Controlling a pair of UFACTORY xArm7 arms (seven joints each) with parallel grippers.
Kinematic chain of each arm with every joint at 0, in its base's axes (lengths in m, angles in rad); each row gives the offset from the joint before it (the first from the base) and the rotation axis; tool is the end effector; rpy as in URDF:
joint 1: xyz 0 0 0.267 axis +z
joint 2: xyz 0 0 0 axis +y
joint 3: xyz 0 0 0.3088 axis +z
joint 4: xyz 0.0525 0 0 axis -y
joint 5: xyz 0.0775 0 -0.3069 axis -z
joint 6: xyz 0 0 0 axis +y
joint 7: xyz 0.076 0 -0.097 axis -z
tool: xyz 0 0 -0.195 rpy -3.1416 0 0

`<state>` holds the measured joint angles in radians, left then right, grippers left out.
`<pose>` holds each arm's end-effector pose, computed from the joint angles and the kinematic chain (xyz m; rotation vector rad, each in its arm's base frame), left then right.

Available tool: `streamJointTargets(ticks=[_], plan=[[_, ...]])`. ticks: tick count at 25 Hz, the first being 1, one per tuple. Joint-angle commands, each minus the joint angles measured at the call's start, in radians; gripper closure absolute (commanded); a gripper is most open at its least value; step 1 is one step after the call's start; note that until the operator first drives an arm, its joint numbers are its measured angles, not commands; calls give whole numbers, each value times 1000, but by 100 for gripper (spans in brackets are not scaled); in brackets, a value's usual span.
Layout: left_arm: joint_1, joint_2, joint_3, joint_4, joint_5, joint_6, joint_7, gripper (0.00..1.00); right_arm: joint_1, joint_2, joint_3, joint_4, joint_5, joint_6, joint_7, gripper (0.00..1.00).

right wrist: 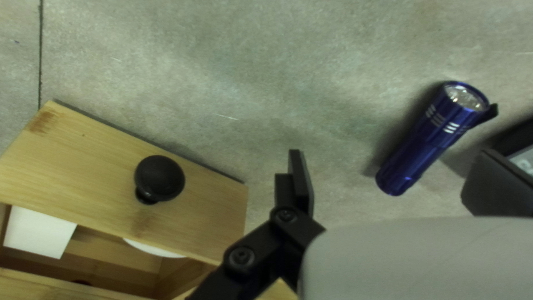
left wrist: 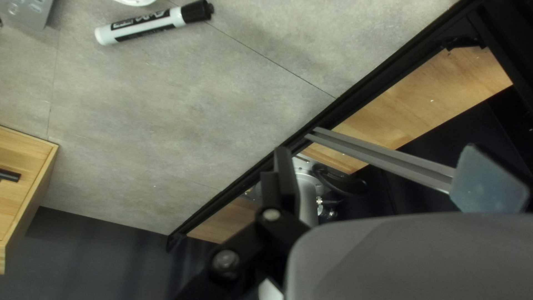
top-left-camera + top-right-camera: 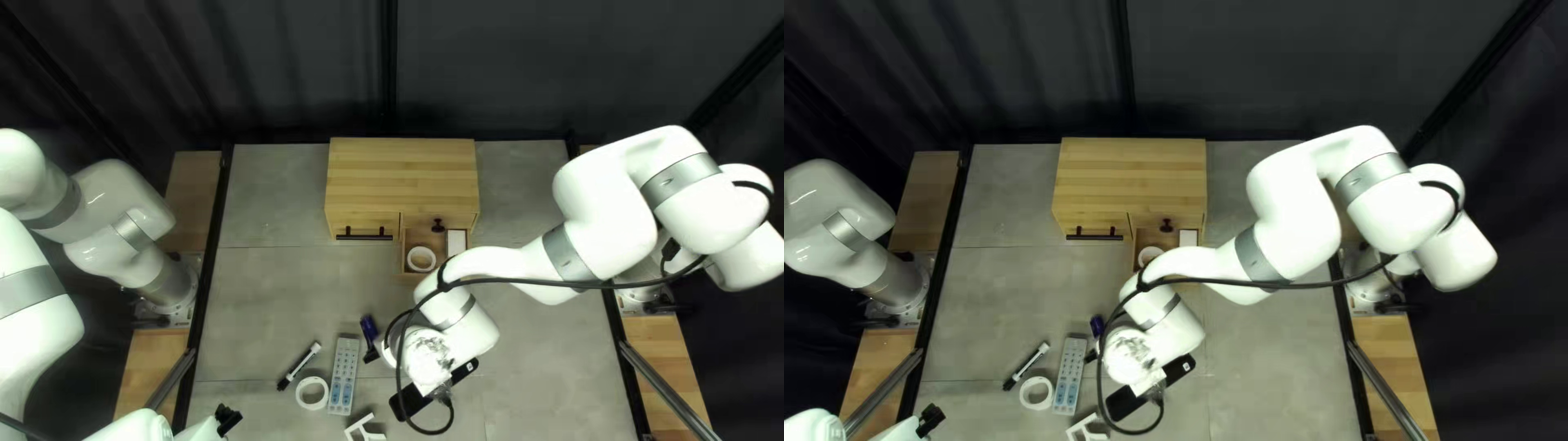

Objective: Open drawers and place objects into drawer and close

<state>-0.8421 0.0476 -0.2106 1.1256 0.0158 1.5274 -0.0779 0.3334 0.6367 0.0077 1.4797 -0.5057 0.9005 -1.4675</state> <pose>0.1599 -0.2725 0.2003 -2.5110 1.3412 0.5438 0.5765 0.1114 0.0585 1.3616 2.4779 -0.3583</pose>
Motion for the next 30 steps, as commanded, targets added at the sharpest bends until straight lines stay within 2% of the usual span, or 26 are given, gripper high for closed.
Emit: streamJointTargets(ticks=[1,11,12,13,14,15,16,17,21,30], plan=[[0,0,0,0,0,0,0,0,3,48,10,68,12,38,-32,0],[0,0,0,0,0,0,0,0,-25,100,36,132,55,70,-97,0],[0,0,0,0,0,0,0,0,-26,104,38,139,58,76,-102,4],[0,0,0,0,0,0,0,0,-27,106,38,144,59,79,-105,4],[0,0,0,0,0,0,0,0,-28,109,39,149,62,85,-108,18],[0,0,0,0,0,0,0,0,-28,110,40,152,64,87,-109,39],[0,0,0,0,0,0,0,0,-29,110,40,152,65,87,-108,39],[0,0,0,0,0,0,0,0,-30,110,40,154,67,89,-109,86],[0,0,0,0,0,0,0,0,-43,109,46,154,82,85,-117,95],[0,0,0,0,0,0,0,0,-53,83,48,122,92,70,-109,96]])
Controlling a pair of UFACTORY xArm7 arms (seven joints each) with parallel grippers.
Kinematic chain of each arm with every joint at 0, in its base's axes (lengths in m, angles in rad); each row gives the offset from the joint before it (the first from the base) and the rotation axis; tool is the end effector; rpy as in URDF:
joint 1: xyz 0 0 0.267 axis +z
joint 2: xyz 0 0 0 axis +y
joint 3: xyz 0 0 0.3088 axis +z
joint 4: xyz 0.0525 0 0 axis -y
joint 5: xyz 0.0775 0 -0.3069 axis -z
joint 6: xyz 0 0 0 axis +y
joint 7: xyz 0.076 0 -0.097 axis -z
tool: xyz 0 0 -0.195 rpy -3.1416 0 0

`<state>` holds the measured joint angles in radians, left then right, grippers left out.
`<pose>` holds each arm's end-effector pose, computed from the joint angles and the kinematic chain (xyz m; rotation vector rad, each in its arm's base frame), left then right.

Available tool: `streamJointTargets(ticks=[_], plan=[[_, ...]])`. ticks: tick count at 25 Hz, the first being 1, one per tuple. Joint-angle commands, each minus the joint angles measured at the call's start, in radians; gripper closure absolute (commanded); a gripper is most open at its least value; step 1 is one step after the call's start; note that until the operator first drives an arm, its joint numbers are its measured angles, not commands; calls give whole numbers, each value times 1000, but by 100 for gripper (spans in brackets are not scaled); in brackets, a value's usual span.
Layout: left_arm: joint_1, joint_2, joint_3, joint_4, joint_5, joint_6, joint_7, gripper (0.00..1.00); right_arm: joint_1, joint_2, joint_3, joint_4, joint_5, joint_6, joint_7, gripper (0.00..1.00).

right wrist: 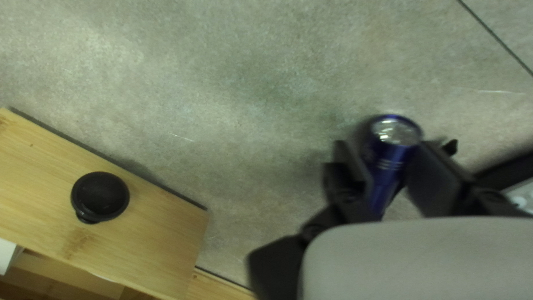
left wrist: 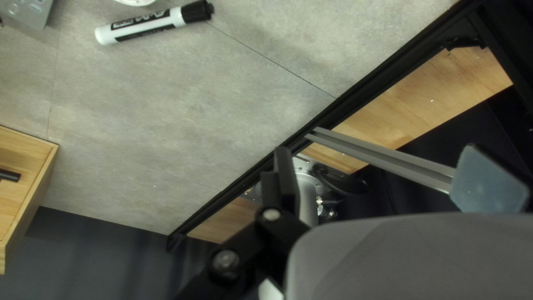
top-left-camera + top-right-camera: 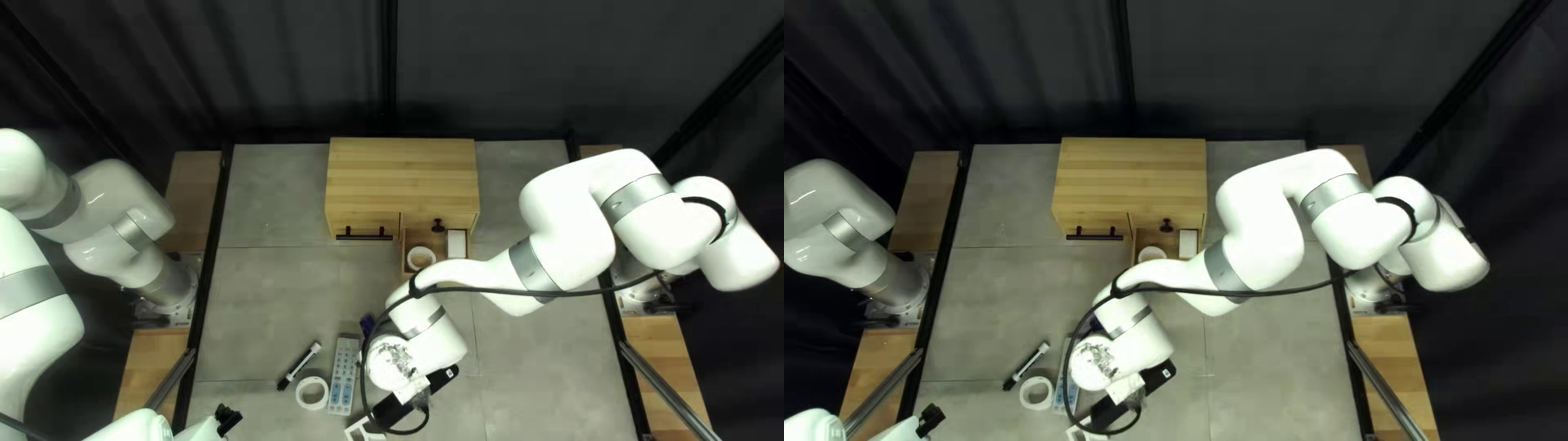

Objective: Open drawers and place objects into drawer and close

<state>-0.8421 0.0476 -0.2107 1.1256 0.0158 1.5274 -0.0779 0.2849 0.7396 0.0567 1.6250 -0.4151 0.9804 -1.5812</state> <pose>0.1598 -0.2725 0.2003 -2.5110 1.3413 0.5437 0.5842 0.1219 0.0383 1.3840 2.5855 -0.3609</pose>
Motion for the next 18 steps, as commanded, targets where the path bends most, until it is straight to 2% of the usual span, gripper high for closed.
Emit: streamJointTargets(ticks=[1,5,13,18], plan=[[0,0,0,0,0,0,0,0,-5,-28,-2,-33,0,-13,8,96],[0,0,0,0,0,0,0,0,6,-101,-11,-92,-11,0,40,97],[0,0,0,0,0,0,0,0,41,-352,-50,-240,-92,129,133,97],[0,0,0,0,0,0,0,0,38,-509,-68,-374,-142,169,168,97]])
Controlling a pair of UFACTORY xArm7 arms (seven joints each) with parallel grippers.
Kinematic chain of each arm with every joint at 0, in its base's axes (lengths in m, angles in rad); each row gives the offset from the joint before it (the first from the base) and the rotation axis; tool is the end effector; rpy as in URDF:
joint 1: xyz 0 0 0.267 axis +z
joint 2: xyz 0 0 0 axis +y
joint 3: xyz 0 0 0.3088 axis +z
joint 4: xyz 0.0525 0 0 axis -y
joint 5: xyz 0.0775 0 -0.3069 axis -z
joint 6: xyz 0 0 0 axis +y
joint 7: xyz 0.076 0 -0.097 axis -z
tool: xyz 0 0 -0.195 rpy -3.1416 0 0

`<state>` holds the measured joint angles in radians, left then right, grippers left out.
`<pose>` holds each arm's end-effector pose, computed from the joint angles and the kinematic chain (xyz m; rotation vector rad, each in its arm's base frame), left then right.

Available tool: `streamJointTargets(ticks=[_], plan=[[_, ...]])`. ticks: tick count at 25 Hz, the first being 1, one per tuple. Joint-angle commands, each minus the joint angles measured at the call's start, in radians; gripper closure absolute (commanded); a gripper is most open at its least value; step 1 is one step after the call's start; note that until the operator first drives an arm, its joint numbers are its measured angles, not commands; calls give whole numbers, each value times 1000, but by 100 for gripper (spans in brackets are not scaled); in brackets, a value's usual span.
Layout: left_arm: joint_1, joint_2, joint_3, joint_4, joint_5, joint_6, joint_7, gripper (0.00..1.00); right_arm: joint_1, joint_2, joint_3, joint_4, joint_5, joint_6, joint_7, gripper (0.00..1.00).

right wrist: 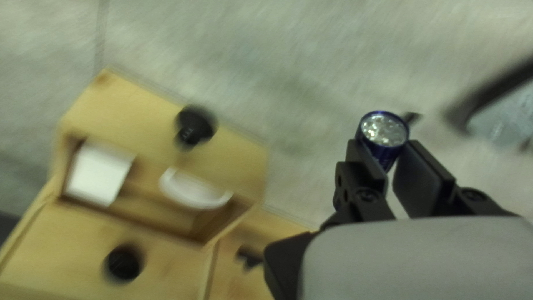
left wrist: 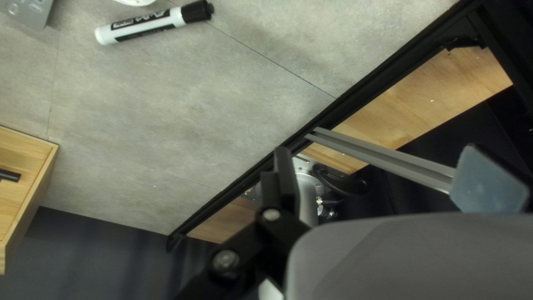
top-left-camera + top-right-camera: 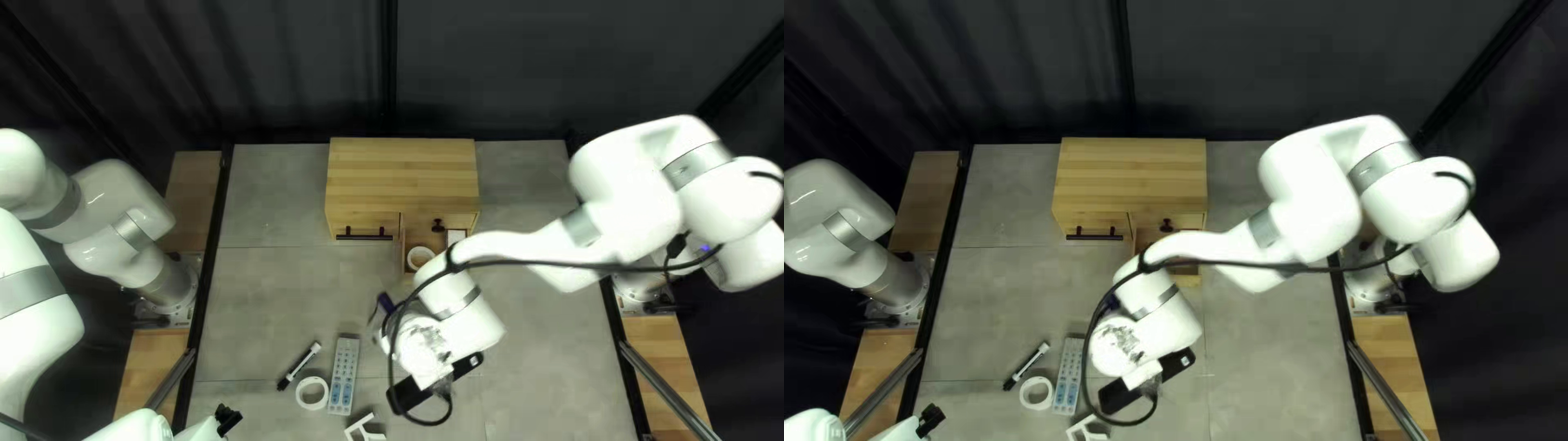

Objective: Open drawers and place objects into drawer and close

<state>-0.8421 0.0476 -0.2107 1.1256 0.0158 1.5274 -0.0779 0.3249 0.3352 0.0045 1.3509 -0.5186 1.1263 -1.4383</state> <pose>0.1598 -0.2725 0.2003 -2.5110 1.3413 0.5437 0.5216 0.0573 0.1725 1.4755 2.3514 -0.4663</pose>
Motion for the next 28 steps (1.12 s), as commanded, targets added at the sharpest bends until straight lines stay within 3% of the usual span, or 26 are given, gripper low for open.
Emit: streamJointTargets(ticks=[1,7,8,9,11,12,19,28], plan=[[0,0,0,0,0,0,0,0,-6,-134,-20,-138,-47,18,35,97],[0,0,0,0,0,0,0,0,-12,-213,-28,-266,-62,-24,79,96],[0,0,0,0,0,0,0,0,-10,-214,-27,-269,-62,-26,82,90],[0,0,0,0,0,0,0,0,-4,-208,-21,-266,-56,-27,89,57],[0,0,0,0,0,0,0,0,8,-189,-9,-253,-47,-32,106,3],[0,0,0,0,0,0,0,0,12,-183,-5,-250,-44,-36,112,0],[0,0,0,0,0,0,0,0,41,-114,30,-192,-14,-50,99,0],[0,0,0,0,0,0,0,0,6,-16,44,-149,10,-150,-58,0]])
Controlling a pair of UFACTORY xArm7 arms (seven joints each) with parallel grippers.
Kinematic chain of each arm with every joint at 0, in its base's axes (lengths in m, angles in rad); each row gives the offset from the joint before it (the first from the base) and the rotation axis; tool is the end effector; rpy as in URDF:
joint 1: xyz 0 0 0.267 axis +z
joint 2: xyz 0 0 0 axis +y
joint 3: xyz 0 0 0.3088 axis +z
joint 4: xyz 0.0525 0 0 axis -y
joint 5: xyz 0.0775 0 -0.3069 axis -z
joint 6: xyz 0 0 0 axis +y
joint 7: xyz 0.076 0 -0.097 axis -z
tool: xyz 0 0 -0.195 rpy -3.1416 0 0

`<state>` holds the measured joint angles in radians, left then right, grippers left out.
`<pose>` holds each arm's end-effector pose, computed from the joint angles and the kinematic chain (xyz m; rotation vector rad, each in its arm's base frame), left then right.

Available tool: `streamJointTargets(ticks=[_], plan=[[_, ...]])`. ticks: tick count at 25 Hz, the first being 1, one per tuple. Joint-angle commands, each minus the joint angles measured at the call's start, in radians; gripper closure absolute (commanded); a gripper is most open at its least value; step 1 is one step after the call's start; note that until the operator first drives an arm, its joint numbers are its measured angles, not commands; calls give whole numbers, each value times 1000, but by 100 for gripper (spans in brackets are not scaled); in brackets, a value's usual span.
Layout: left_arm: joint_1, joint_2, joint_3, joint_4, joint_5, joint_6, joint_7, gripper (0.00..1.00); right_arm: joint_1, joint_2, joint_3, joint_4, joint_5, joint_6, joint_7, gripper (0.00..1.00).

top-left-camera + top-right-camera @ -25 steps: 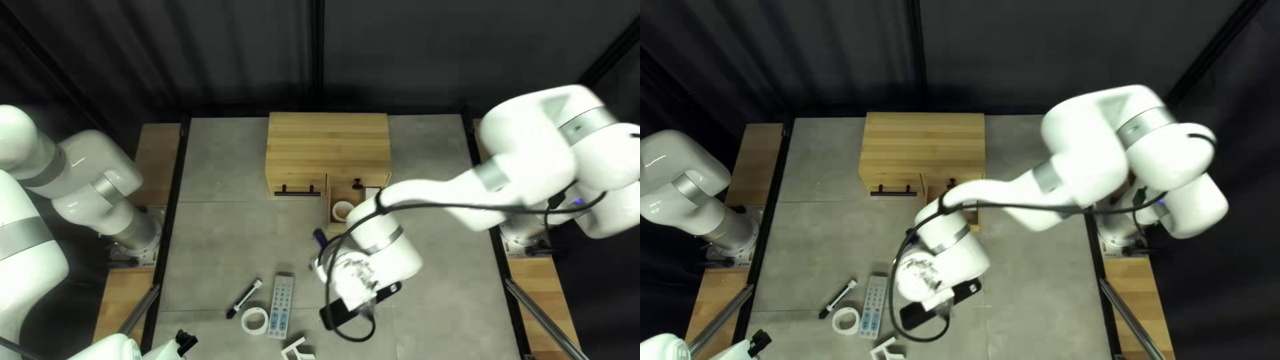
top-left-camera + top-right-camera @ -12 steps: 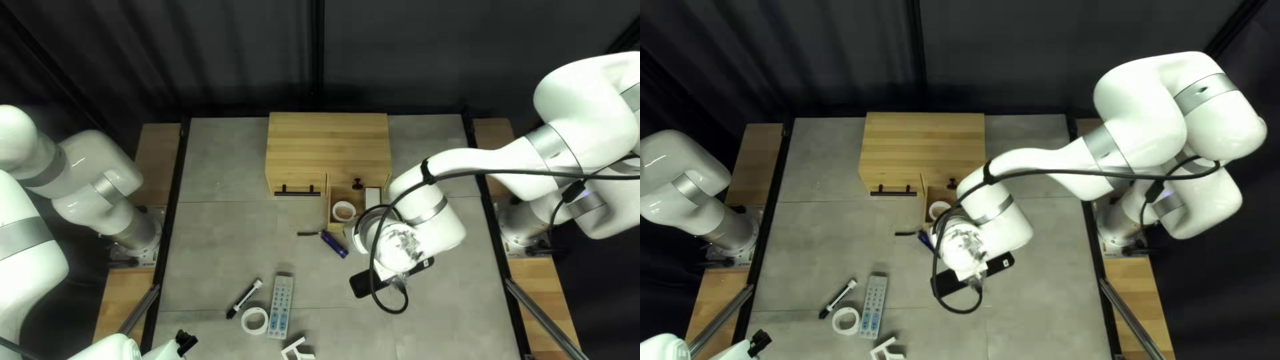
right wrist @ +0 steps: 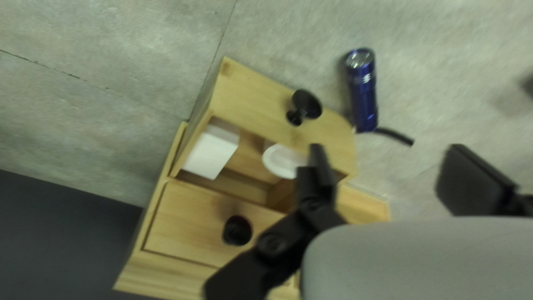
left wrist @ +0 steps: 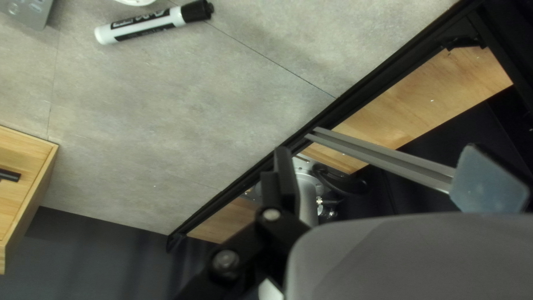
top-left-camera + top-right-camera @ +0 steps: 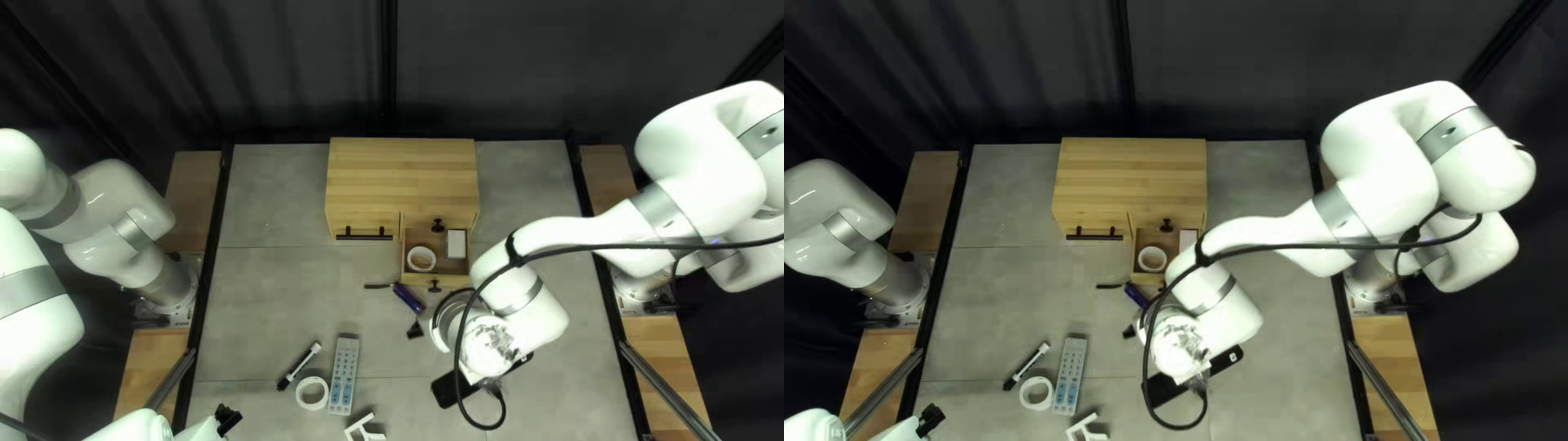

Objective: Open drawers and place objects into drawer and close

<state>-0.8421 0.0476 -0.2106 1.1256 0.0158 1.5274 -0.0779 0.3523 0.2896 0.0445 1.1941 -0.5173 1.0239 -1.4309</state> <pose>0.1599 -0.2725 0.2003 -2.5110 1.3412 0.5438 0.4873 0.0924 0.1406 1.3658 2.4546 -0.4317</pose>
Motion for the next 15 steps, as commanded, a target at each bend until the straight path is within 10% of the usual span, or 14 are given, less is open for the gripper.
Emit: streamJointTargets(ticks=[1,15], plan=[[0,0,0,0,0,0,0,0,-27,35,5,7,9,-62,-82,0],[0,0,0,0,0,0,0,0,-92,101,0,-10,14,-207,-213,0]])
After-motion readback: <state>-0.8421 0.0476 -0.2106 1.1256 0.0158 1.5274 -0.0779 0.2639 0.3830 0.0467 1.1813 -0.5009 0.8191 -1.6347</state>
